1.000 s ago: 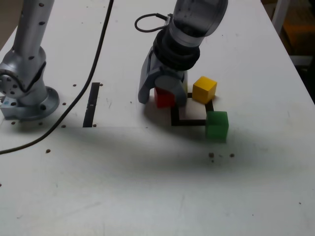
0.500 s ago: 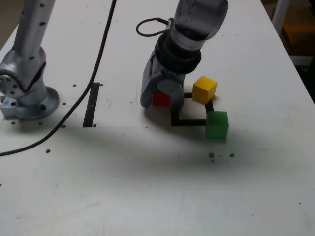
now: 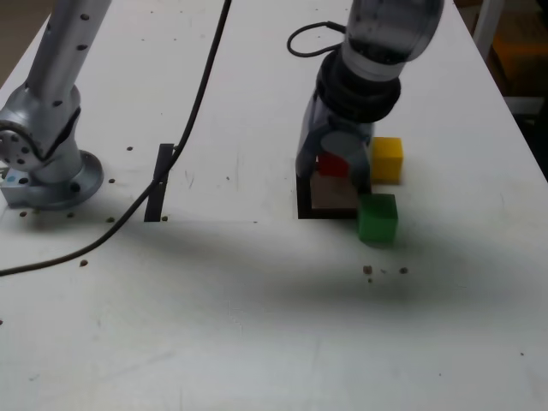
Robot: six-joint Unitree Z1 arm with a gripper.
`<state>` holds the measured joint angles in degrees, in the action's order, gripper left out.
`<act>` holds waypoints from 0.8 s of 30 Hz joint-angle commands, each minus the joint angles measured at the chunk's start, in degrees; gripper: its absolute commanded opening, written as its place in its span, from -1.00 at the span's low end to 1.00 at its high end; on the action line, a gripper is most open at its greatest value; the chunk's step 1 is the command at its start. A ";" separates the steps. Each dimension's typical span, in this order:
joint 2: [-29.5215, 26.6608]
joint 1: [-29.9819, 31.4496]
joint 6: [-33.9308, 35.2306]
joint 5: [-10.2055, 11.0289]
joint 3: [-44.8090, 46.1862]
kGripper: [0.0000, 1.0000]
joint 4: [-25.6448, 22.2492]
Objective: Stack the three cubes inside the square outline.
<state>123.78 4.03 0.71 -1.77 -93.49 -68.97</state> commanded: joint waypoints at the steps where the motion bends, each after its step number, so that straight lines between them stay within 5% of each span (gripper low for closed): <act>1: 0.12 0.94 0.09 -0.11 -1.44 -0.41 -1.47; 12: 4.62 7.77 1.10 -4.61 -6.69 -0.41 -6.91; 19: 4.63 9.34 1.70 -4.26 -8.83 -0.41 -8.66; 24: 3.40 9.72 3.01 -1.93 -9.57 -0.41 -10.97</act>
<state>128.28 13.86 3.31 -4.41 -103.24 -79.37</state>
